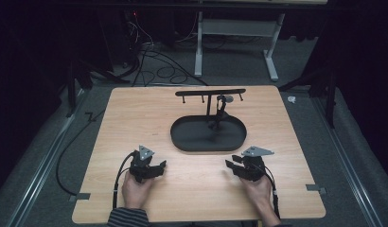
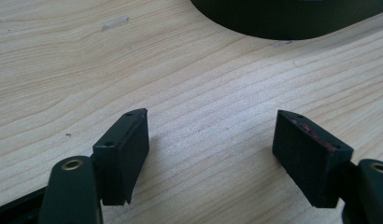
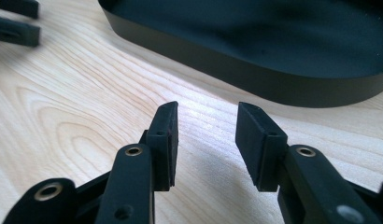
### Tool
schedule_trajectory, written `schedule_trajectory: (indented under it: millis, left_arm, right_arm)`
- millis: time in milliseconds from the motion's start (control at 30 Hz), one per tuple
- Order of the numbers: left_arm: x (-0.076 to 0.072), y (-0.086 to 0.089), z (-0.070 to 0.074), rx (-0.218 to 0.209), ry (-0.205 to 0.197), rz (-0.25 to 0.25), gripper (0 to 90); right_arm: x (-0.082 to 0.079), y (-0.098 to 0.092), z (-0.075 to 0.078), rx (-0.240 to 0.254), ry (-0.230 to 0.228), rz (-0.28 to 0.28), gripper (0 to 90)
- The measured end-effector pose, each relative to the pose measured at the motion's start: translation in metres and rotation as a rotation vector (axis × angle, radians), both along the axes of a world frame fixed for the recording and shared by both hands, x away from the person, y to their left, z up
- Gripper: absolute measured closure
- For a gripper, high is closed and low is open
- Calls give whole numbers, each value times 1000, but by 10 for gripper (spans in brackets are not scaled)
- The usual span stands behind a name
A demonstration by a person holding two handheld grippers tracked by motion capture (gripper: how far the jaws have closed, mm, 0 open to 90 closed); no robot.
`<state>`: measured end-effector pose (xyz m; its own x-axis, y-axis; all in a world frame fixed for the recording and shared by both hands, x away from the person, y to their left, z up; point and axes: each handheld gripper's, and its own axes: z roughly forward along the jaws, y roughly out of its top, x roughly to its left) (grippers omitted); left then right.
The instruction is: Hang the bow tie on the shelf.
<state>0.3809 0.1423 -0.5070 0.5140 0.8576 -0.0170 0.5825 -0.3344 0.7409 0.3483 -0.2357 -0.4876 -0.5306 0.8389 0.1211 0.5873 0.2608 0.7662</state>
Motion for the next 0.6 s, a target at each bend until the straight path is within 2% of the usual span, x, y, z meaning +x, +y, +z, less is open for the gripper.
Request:
schedule_trajectory:
  millis: [300, 400, 433, 467, 533, 600]
  left_arm:
    - [0, 0, 0, 1, 1, 0, 276]
    - [0, 0, 0, 0, 0, 0, 275]
    - [0, 0, 0, 0, -1, 1, 276]
    - [0, 0, 0, 0, -1, 1, 276]
    - [0, 0, 0, 0, -1, 1, 276]
    - [0, 0, 0, 0, -1, 1, 276]
  right_arm:
    - [2, 9, -8, -74, -4, -2, 577]
    - [2, 10, -14, -84, 14, 3, 539]
    - [-1, 12, -15, -107, -6, 7, 520]
    - [-1, 12, -15, -107, -6, 7, 520]
    - [-4, 16, -15, -149, -25, 14, 485]
    - [-5, 18, -15, -155, -28, 8, 475]
